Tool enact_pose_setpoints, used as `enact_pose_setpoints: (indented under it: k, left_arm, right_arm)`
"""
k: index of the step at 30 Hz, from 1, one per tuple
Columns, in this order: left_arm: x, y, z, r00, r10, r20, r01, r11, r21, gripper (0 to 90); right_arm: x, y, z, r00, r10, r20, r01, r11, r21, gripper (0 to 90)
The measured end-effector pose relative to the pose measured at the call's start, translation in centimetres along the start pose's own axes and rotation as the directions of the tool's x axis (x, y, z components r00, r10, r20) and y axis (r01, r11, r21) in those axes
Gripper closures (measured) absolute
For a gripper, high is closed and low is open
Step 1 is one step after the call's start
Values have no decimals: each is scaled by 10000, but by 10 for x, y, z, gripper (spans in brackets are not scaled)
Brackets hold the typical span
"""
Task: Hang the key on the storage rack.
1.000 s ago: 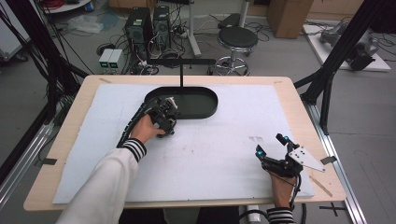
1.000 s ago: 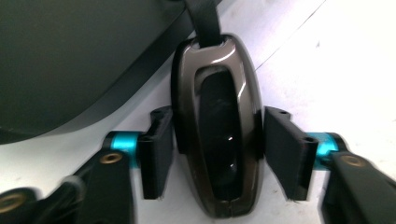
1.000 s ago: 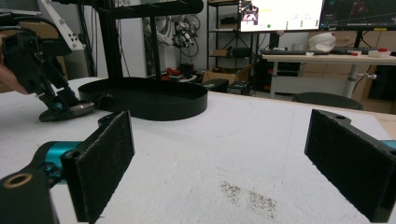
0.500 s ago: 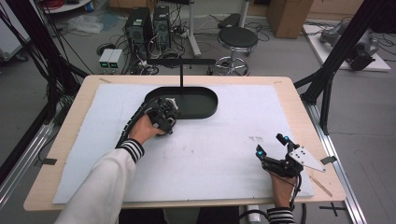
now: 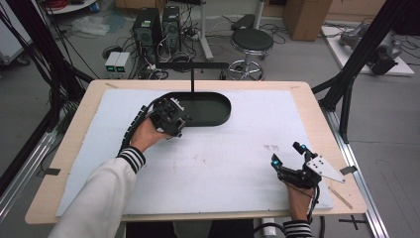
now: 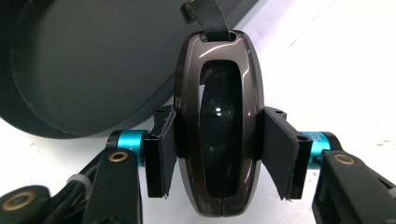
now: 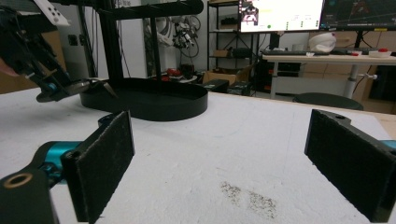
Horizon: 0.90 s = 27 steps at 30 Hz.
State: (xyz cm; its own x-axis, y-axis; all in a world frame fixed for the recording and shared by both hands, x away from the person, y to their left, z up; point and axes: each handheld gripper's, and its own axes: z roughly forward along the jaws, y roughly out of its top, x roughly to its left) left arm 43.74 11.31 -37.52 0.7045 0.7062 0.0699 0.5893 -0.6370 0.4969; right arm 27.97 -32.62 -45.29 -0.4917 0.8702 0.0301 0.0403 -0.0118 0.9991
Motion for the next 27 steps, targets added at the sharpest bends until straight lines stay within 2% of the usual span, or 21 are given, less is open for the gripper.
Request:
enact_pose_setpoints:
  k: [2,7,14,20,23,27]
  left_arm:
    - [2,-1,-5,9999,4,120,-1,9997,-258,486]
    - [8,-3,-17,9998,-194,-26,192,9970,-748,486]
    - [16,-6,-27,9989,-429,-207,404,9932,-1092,486]
    - [22,-9,-37,9970,-658,-405,588,9861,-1553,486]
    - [27,-11,-42,9955,-887,-337,814,9805,-1787,486]
    - [32,-12,-48,9940,-990,-463,886,9778,-1896,486]
  right_arm:
    - [0,0,0,10000,-26,2,26,10000,11,73]
    - [0,0,0,10000,-40,-4,40,10000,6,73]
    - [1,0,0,10000,0,-8,0,10000,38,73]
    - [1,0,0,10000,-14,1,14,10000,33,73]
    - [1,0,0,10000,-5,-10,5,10000,43,73]
    - [1,0,0,10000,-32,15,32,10000,41,73]
